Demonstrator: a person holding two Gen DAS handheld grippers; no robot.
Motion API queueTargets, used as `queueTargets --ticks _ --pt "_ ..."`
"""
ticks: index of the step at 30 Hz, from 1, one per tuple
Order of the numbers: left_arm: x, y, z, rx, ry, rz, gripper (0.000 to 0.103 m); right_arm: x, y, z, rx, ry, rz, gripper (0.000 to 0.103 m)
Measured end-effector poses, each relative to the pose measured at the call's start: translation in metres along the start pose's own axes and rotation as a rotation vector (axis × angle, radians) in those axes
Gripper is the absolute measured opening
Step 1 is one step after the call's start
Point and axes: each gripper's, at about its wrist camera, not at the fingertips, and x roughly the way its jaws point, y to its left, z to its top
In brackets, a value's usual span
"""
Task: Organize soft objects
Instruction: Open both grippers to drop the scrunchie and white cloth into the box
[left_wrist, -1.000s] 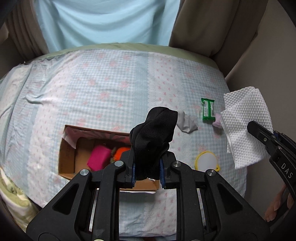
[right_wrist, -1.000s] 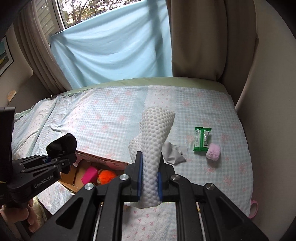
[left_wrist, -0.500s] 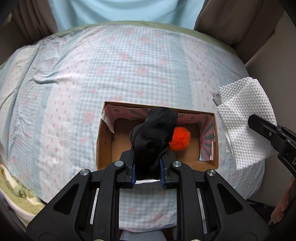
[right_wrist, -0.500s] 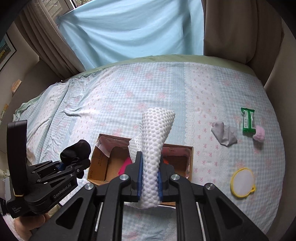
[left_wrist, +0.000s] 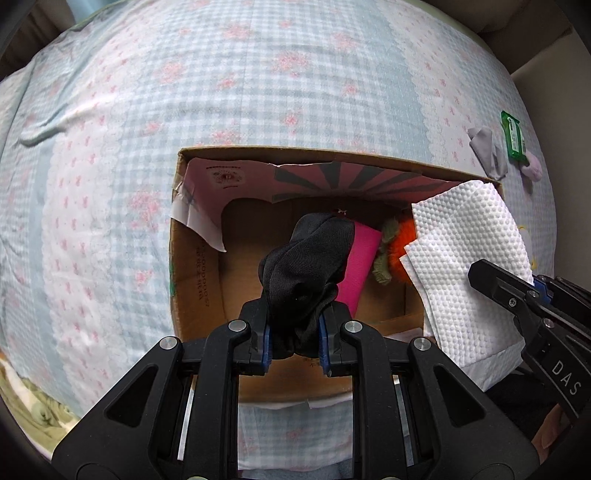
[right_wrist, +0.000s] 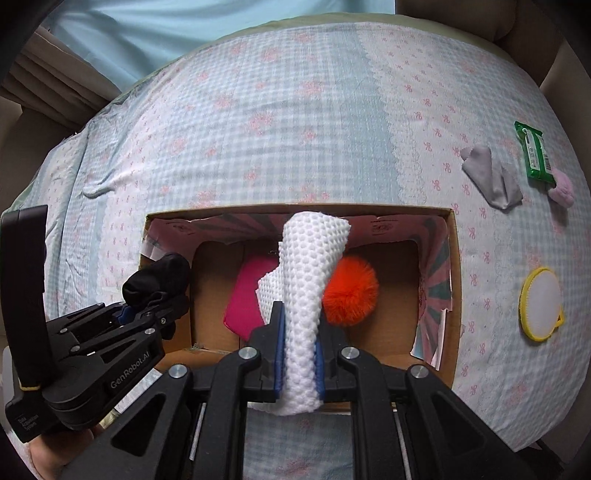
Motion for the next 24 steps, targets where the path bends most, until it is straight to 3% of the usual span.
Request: queueTargets --ticks 6,11,12,13,14,15,16,17,24 --pt "0.019 0.000 0.006 0.013 0.029 0.003 0.016 0.035 -0.009 0.003 -0.009 0.082 -0.025 0.012" --pt "0.017 -0.002 0.008 0.038 0.019 0.010 0.019 0.044 -0.012 0.000 -0.053 0.095 -0.047 0.012" --pt "0.016 -0.003 0.010 0.048 0.016 0.016 0.028 0.044 -0.013 -0.001 -0.056 0.089 -0.046 0.012" --pt "0.015 -0.004 0.011 0.053 0.012 0.014 0.052 0.045 -0.014 -0.001 -0.058 0.087 -0.040 0.013" --pt "0.013 -0.004 0.012 0.052 0.005 0.016 0.071 0.047 -0.015 -0.002 -0.059 0.093 -0.034 0.021" --pt "0.011 -0.004 0.012 0.048 -0.009 0.014 0.100 0.048 -0.016 -0.003 -0.060 0.094 -0.035 0.045" --pt "0.008 -0.004 0.012 0.042 -0.023 0.001 0.103 0.049 -0.016 -0.005 -0.065 0.090 -0.038 0.065" --pt "0.005 -0.004 0.012 0.039 -0.026 -0.011 0.103 0.050 -0.016 -0.007 -0.075 0.088 -0.041 0.101" --pt "0.006 -0.018 0.008 0.092 -0.014 -0.001 0.103 0.052 -0.018 -0.027 -0.132 0.065 -0.020 0.103"
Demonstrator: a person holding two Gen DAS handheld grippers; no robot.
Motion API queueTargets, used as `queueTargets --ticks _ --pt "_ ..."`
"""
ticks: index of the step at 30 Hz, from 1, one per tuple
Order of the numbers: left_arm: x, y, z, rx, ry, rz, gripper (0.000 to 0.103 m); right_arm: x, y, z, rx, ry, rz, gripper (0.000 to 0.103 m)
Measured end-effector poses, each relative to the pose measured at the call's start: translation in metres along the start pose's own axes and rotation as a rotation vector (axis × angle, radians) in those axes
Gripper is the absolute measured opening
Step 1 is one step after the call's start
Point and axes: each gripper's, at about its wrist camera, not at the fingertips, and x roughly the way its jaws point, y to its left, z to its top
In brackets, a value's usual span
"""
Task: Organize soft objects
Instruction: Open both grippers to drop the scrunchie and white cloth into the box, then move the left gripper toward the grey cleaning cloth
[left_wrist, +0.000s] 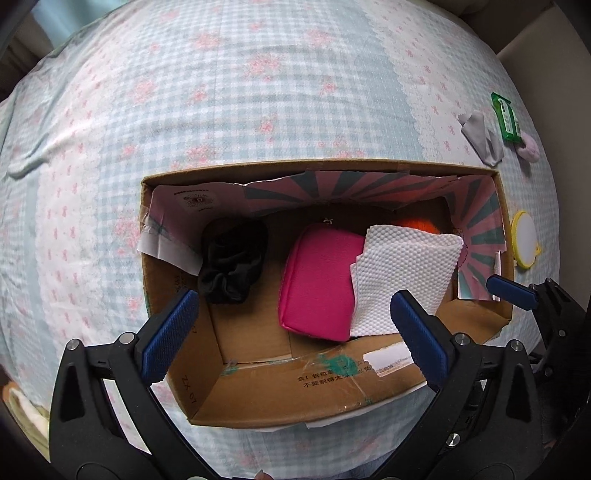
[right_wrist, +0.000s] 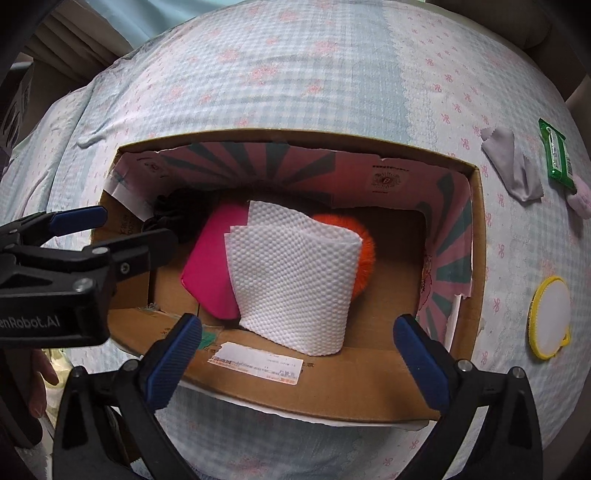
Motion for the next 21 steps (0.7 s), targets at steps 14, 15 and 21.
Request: queueTargets --ticks 14,15,21 --pt "-0.036 0.001 -0.016 -0.051 -0.051 0.000 0.103 -0.034 0.003 -0.010 -0.014 -0.097 -0.008 0.103" --pt "-0.041 0.001 -0.018 -0.054 -0.060 0.000 0.103 -0.040 0.005 -0.011 -0.017 -0.104 -0.009 0.103" --pt "-0.078 -0.003 -0.035 -0.052 -0.107 -0.008 0.103 -0.079 0.010 -0.022 -0.031 -0.148 -0.018 0.103"
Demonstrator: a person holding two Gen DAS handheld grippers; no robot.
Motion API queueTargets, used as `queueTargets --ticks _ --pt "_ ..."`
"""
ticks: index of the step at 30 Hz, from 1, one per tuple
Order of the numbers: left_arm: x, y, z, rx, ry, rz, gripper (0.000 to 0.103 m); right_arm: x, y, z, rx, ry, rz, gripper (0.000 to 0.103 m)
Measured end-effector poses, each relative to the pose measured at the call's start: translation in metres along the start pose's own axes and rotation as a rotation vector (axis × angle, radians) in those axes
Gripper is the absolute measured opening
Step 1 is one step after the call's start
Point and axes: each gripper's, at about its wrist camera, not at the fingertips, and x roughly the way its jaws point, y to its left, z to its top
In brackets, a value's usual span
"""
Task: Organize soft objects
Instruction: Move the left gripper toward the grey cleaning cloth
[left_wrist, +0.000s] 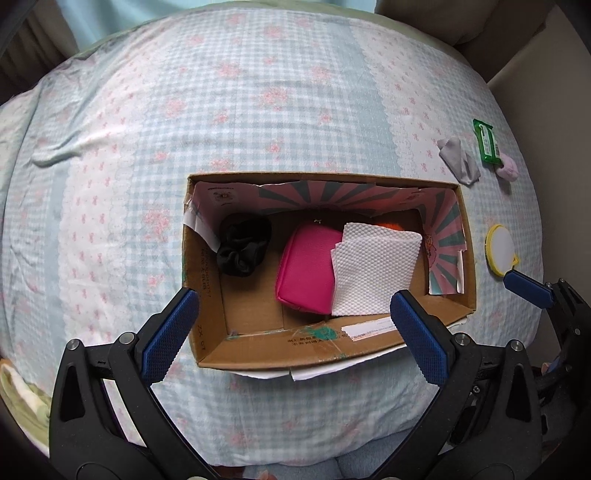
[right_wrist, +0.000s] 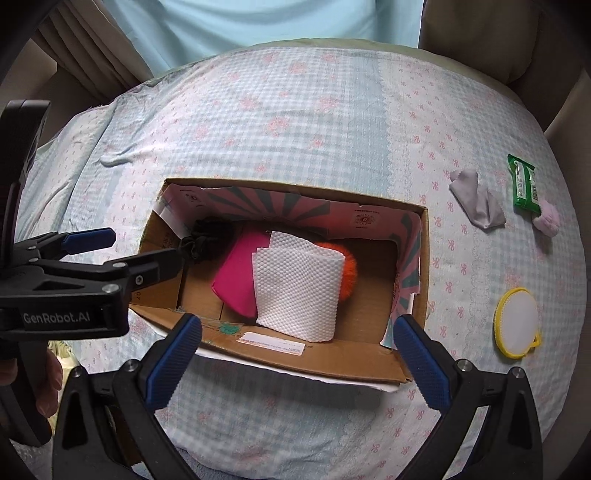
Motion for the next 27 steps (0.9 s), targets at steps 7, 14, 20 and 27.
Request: queueTargets --ticks 7,14,20,27 --pt "-0.064 -0.006 -0.021 -0.003 -0.092 0.024 0.103 -0.061 0.000 -0.011 0.005 -0.067 -0.021 0.103" --pt "-0.114 -0.014 -0.041 -0.033 -0.202 0.027 0.103 -0.128 -0.024 -0.023 0.090 -0.189 -0.107 0.103" --pt "-0.135 -0.046 -0.040 -0.037 -0.256 0.011 0.103 -0.159 -0.066 -0.035 0.207 -0.258 -0.132 0.103" --pt "-0.139 -0.113 -0.034 -0.045 -0.297 0.010 0.103 -0.187 -0.125 -0.044 0.241 -0.329 -0.172 0.103"
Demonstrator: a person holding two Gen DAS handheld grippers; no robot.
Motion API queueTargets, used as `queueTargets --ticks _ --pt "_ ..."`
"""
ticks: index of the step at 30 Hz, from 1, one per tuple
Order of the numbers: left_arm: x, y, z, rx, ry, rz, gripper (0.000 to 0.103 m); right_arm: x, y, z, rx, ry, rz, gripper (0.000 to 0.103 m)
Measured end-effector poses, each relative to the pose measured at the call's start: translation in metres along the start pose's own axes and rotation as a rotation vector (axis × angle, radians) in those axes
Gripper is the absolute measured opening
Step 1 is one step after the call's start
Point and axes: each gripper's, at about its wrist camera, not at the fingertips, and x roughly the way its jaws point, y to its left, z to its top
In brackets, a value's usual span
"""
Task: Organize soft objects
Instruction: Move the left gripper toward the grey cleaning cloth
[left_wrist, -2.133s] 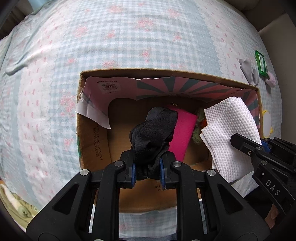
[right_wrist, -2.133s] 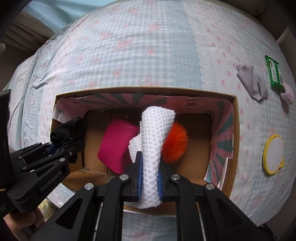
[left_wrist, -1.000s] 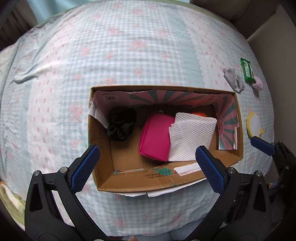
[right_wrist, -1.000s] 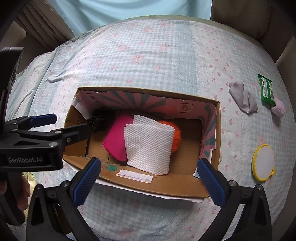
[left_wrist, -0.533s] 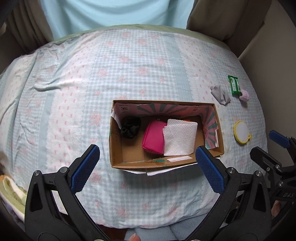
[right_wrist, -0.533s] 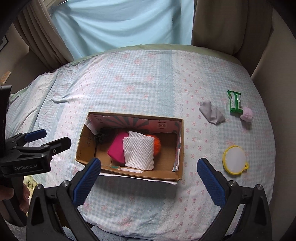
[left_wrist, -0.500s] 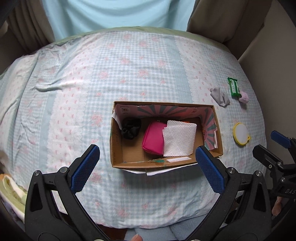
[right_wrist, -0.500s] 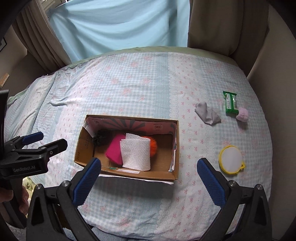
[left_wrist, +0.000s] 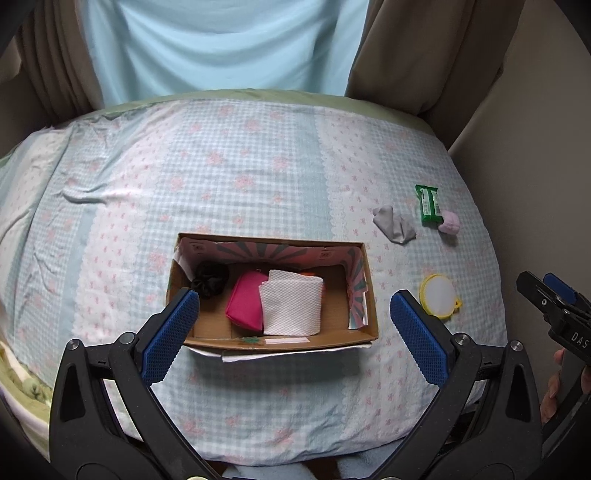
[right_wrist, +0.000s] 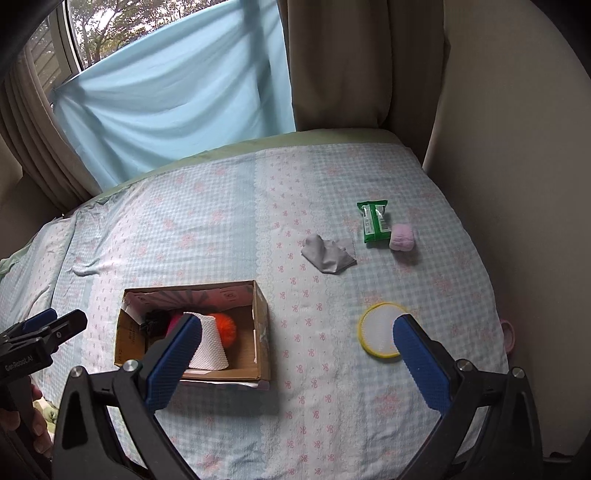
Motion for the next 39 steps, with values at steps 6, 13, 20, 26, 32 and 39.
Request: queueTargets --ticks 6,13,20,26,32,39 --pt "0.006 -0.073 0.001 -0.045 -0.039 0.004 0.103 0.000 -0.068 0.019 -0.013 -0.025 0.008 0.103" --pt "0.030 -0.149 0.010 -0.077 -0.056 0.002 0.103 0.016 -0.142 0.045 -0.010 -0.035 0.019 0.103" --pt "0.077 -0.204 0.027 -0.039 -0.013 0.003 0.103 0.053 -0.187 0.065 0.009 0.009 0.030 0.103" --pt "0.137 -0.229 0.045 -0.013 0.052 -0.029 0.103 0.093 -0.207 0.084 0.034 0.043 0.029 0.103" --pt "0.213 -0.242 0.062 0.013 0.126 -0.041 0.103 0.145 -0.222 0.105 0.071 0.080 0.026 0.103" --pt "0.313 -0.253 0.068 0.045 0.219 -0.061 0.103 0.224 -0.229 0.118 0.086 0.160 0.011 0.103"
